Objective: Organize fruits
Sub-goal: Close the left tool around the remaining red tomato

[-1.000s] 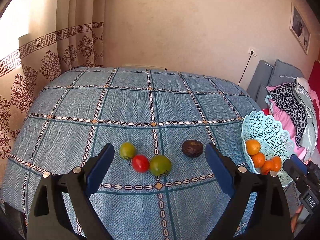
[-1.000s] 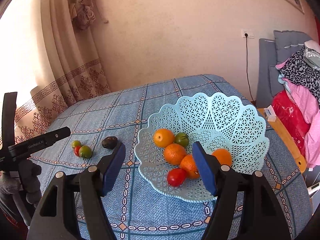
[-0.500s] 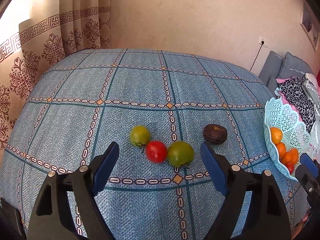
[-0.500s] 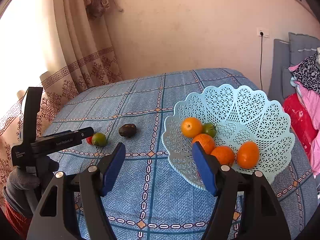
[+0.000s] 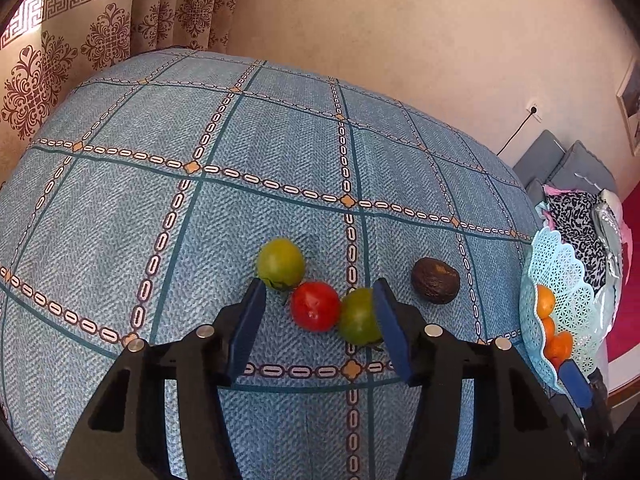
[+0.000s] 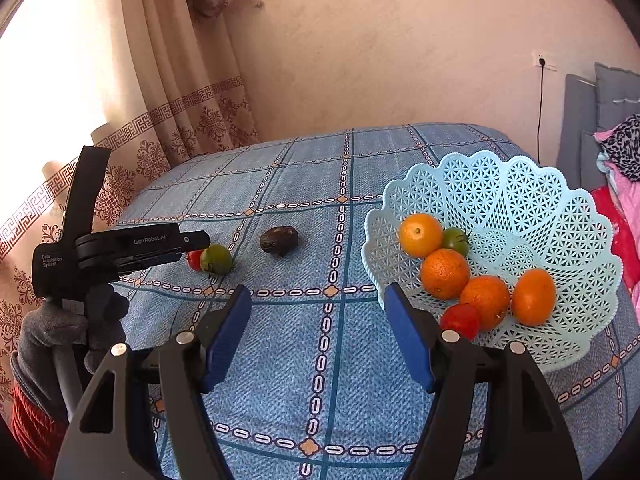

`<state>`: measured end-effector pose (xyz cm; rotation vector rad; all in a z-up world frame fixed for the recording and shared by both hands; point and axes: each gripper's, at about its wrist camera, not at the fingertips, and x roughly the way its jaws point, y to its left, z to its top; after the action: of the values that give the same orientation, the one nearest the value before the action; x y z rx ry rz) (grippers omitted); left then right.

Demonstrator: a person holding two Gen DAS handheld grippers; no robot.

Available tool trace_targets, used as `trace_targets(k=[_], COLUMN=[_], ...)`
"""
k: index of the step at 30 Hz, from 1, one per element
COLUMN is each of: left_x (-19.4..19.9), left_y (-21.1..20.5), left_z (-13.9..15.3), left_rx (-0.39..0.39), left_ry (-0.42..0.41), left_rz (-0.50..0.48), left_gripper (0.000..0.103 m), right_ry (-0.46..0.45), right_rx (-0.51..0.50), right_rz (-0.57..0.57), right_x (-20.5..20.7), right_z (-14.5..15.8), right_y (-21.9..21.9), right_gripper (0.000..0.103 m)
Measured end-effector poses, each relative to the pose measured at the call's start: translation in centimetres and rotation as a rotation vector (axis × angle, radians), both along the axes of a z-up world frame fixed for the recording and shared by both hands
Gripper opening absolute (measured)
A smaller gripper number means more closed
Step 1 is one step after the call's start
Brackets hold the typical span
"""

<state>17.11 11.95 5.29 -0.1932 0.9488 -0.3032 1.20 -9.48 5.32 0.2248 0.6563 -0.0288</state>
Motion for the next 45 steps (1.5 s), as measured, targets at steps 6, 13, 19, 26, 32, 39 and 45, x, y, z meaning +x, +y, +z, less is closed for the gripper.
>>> trace_targets(k=[6,13,19,26,32,39,45], left_x=[0.6,1.1,-0.2,-2.0,-2.8,-4.6,-4.5], left_y=[0.0,1.1,1.2,2.9,3.2,1.9,0.0], left_z=[-0.2,-0.9,-0.5,0.0,0.1,0.7,1.0], left_rx=[-0.02,-0.026,0.02,0.069,0.094,0.096,0.135], left_ry=[0.012,0.029,0.01,-0.011,-0.021,-0.052,-0.079], left_rz=[0.019,0.049,0.045,0.067,0.067,0.009,-0.04], left_gripper=[0.056,0.056,0.056,0.056,0.056,0.056,0.056], right_ry=[-0.001,0.004,0.006,0.008,0.021,0.033,0.035], right_rx=[-0.024,-0.031,-0.025,-0.016,-0.026,-0.016,-0.022], right_rz=[0.016,0.032,0.035,0.036,0.067,0.063,0.075], right_x=[0.0,-0.1,-0.1,-0.3,-0.1,0.0,0.1], right_z=[-0.1,-0.3,-0.4,-0.6,-0.9,-1.2,-1.4], right_y=[0.9,1.4,1.4,1.3,2.2,2.0,2.3], right_gripper=[0.069,0.069,0.069,0.069,0.069,0.069,0.069])
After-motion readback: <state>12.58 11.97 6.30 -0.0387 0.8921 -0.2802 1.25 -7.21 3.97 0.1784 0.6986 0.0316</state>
